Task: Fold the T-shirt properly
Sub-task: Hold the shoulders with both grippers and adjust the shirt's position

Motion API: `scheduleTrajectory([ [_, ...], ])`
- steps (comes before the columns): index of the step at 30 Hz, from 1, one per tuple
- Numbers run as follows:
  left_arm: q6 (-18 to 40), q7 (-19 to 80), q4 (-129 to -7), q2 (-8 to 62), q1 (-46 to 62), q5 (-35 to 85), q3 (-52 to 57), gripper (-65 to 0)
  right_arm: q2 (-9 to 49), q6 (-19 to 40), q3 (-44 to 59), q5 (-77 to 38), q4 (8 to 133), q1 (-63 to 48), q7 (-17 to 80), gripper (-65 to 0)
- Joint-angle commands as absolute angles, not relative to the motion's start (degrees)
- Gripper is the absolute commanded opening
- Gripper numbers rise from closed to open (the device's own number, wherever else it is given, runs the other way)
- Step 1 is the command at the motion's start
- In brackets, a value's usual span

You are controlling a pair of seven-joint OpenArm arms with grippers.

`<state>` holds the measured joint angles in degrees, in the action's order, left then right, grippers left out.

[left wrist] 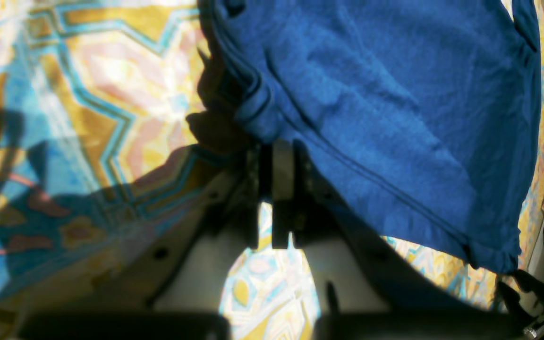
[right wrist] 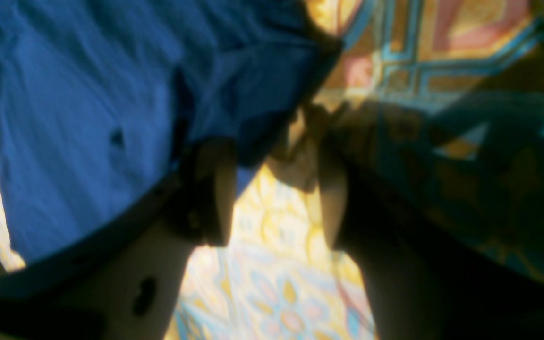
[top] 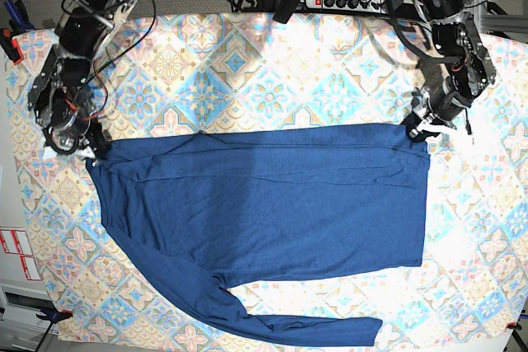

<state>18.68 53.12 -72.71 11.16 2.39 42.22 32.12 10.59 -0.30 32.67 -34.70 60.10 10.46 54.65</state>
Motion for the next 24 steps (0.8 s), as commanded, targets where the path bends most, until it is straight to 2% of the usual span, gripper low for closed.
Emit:
scheduleTrajectory([
  [1,19.0,52.4,-73.6,11.8,1.6,43.1,32.2,-65.0,11.4,0.0,32.5,-35.4,59.8,12.0,53.8,-37.2],
  [10,19.0,52.4,-73.6,11.9,1.9,43.1,32.2,-65.0,11.4,0.0,32.3,-35.3,53.1,15.6,51.6,-37.8],
  [13,19.0,52.4,-73.6,11.9,2.0,43.1,32.2,-65.0,11.4,0.0,32.3,-35.3,52.9,15.7,51.6,-45.5],
  [17,19.1,52.4,-73.6,11.9,2.0,43.1,32.2,-65.0,11.4,0.0,32.8,-35.3,53.5,15.3,51.6,-64.5],
  [24,19.3,52.4,-73.7,12.0,3.3,43.2,32.2,-65.0,12.8,0.2,32.9,-35.5,58.2,10.7,51.9,-65.0],
])
